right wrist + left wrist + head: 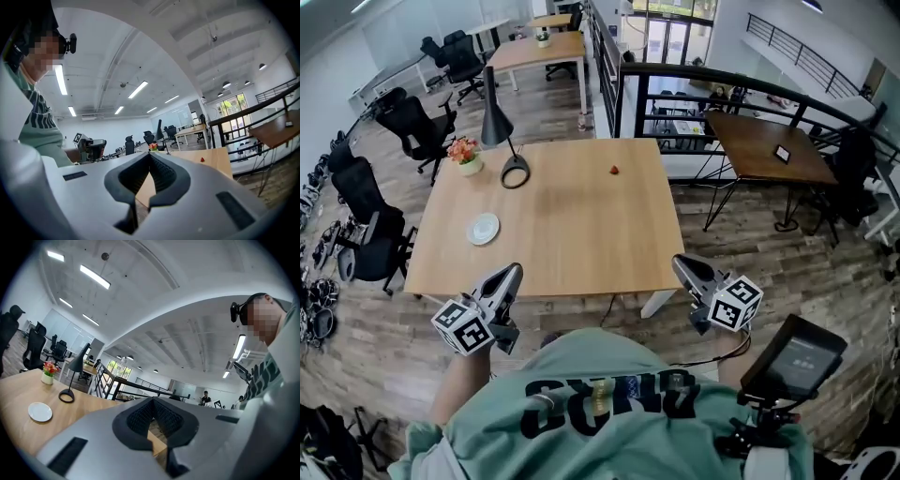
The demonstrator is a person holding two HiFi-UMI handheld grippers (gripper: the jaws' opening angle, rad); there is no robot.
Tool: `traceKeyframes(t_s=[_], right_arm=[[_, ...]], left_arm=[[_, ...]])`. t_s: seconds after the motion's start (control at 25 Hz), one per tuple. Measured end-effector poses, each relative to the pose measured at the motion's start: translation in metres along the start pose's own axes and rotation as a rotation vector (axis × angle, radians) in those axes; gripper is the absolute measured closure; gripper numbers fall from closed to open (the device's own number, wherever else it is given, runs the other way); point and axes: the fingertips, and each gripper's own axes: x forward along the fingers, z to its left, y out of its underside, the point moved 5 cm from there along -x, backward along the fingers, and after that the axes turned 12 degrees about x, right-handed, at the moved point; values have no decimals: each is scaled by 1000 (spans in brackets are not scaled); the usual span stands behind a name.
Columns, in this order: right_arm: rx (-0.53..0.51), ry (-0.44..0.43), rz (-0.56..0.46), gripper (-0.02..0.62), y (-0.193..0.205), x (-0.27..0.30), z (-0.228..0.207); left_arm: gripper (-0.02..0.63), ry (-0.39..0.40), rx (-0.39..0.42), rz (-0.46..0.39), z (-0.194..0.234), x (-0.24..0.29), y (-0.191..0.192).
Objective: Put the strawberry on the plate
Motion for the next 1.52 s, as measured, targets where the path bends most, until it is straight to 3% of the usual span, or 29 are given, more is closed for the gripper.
traceKeyframes(t_s=[0.28, 0.44, 0.6, 0.88, 1.2, 1.52], right_arm=[[-13, 137, -17, 589, -7, 44, 0], [-17, 169, -34, 589, -16, 103, 24], [-50, 152, -21, 589, -32, 182, 53], [-65, 160, 50, 589, -29, 275, 69], [-90, 131, 103, 589, -45, 321, 64], [-55, 35, 121, 589, -52, 327, -2]], left_arm=[[604, 121, -22, -10, 78, 30, 6], [604, 179, -3, -23, 138, 31, -16], [604, 179, -3, -43, 215, 19, -39], [604, 151, -46, -48, 312, -5, -38], [604, 112, -90, -44, 347, -4, -32], [604, 40, -62, -27, 327, 34, -25]])
